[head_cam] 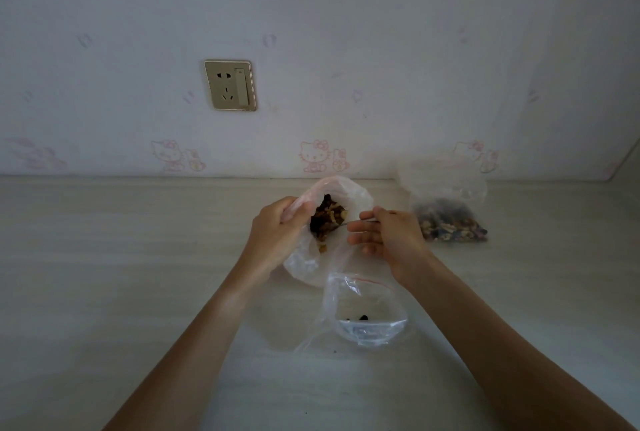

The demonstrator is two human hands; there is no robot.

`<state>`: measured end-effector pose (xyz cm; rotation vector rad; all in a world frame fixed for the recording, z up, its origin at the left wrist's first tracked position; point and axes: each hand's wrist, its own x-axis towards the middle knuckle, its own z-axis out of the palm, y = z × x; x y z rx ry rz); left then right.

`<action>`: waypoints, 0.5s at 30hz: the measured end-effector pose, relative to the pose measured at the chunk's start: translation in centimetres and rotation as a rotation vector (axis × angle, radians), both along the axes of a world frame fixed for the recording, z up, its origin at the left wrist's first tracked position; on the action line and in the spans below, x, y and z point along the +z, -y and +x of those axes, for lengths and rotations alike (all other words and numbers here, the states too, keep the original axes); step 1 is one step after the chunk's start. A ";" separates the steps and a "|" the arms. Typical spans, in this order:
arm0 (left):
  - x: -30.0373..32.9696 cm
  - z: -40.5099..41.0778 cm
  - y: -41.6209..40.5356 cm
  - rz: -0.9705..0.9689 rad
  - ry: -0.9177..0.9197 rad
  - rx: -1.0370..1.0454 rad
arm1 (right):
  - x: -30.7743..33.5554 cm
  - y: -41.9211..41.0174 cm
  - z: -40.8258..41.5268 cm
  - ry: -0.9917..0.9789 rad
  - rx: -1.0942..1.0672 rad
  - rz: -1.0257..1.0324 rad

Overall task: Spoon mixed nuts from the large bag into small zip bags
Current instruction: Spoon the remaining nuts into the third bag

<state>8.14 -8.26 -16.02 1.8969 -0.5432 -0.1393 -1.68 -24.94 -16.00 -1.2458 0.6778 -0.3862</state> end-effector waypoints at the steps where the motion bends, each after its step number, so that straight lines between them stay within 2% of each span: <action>1: 0.0 0.0 0.0 -0.002 -0.001 -0.010 | -0.1 -0.1 0.1 0.006 -0.007 0.002; 12: 0.1 0.2 -0.4 -0.021 -0.011 -0.004 | -0.8 0.2 -0.1 0.069 0.007 0.041; 15: 0.0 0.4 -0.5 -0.030 0.038 0.013 | -0.6 0.5 -0.6 0.091 0.013 0.036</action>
